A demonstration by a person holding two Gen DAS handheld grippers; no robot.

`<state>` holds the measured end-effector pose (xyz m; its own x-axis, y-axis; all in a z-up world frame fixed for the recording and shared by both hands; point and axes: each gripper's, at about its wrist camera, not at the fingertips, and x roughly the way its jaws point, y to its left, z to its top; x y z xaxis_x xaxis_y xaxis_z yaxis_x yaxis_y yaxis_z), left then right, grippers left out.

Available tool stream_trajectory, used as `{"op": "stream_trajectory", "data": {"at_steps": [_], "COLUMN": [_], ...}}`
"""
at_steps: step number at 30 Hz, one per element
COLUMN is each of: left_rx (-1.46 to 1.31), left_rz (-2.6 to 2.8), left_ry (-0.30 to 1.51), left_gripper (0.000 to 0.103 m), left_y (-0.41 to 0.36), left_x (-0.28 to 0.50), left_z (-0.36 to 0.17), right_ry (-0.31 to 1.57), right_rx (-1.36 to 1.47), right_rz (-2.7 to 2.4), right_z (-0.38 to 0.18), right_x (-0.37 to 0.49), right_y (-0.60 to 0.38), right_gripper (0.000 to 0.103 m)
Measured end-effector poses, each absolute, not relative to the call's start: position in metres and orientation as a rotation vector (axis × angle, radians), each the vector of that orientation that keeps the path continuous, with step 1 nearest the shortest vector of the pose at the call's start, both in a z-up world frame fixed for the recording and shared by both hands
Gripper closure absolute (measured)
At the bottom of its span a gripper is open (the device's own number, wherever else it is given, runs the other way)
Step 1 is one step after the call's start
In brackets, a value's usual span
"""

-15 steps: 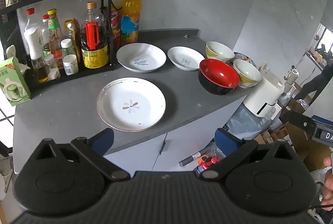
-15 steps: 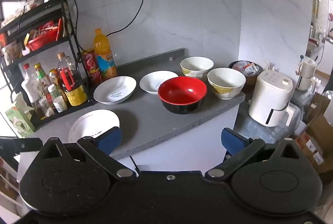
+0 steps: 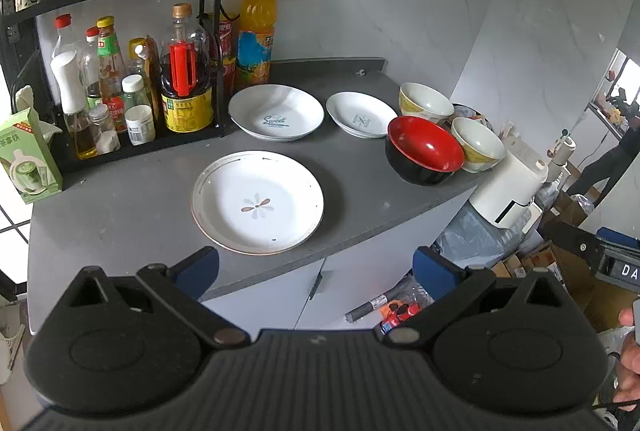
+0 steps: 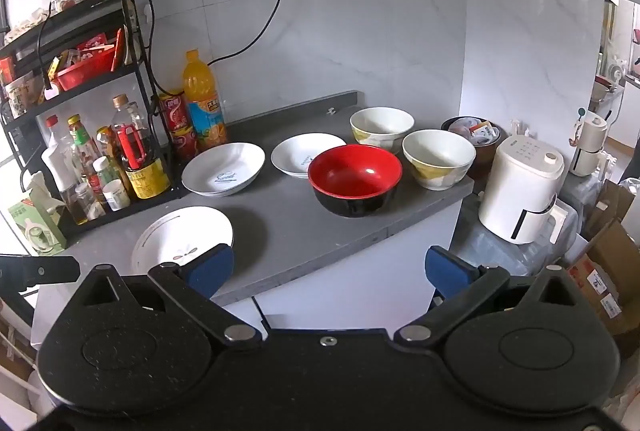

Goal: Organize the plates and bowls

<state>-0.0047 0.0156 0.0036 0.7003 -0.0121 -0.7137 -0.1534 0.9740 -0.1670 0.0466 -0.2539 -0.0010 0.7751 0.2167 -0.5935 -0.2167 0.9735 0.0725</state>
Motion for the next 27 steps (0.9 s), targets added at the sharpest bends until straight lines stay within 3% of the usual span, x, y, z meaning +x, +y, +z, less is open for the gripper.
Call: {"op": "stream_trajectory", "data": {"at_steps": [27], "left_rx": [-0.246], "left_rz": [0.077], "left_ry": [0.793], "left_gripper": [0.001], "left_y": [0.015], "left_x": [-0.010], "left_z": [0.009], "right_ry": [0.681], "right_rx": [-0.013], "right_rz": [0.213], "right_z": [-0.002], "right_x": [0.039], "right_y": [-0.261], "right_gripper": [0.000]}}
